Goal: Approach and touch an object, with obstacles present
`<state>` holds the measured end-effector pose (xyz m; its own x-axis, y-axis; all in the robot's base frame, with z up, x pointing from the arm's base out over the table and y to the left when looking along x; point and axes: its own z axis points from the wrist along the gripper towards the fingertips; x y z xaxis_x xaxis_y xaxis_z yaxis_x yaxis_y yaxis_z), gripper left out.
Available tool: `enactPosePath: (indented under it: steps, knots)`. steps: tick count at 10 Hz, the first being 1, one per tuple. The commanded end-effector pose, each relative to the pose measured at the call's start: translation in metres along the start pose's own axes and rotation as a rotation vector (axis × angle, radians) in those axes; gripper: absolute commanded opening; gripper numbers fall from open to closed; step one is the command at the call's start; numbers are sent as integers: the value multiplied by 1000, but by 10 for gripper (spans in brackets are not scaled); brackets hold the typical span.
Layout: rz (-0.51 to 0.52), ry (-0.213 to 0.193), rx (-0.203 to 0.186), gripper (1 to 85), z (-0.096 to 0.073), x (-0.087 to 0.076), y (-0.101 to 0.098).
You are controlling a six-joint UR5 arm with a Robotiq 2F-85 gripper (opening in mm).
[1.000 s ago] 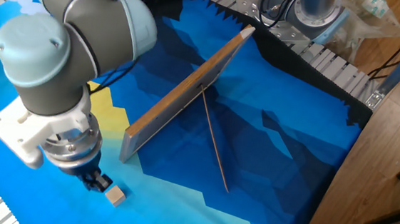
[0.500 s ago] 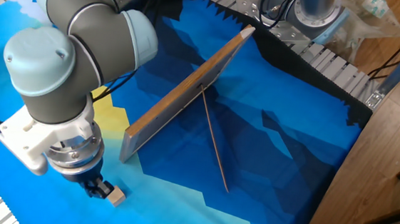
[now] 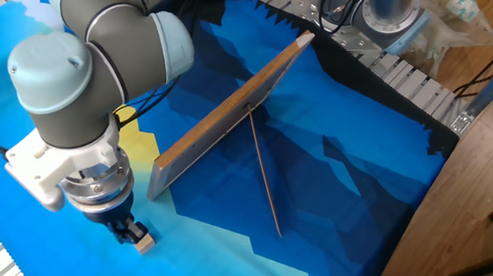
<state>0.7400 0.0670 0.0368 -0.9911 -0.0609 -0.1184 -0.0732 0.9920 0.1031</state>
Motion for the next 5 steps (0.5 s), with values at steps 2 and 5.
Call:
enactPosePath:
  steps: [2,5]
  knots:
    - [-18,2,-7,10,1,6,-3]
    - [-14,-10,-11,10,3,6,-3]
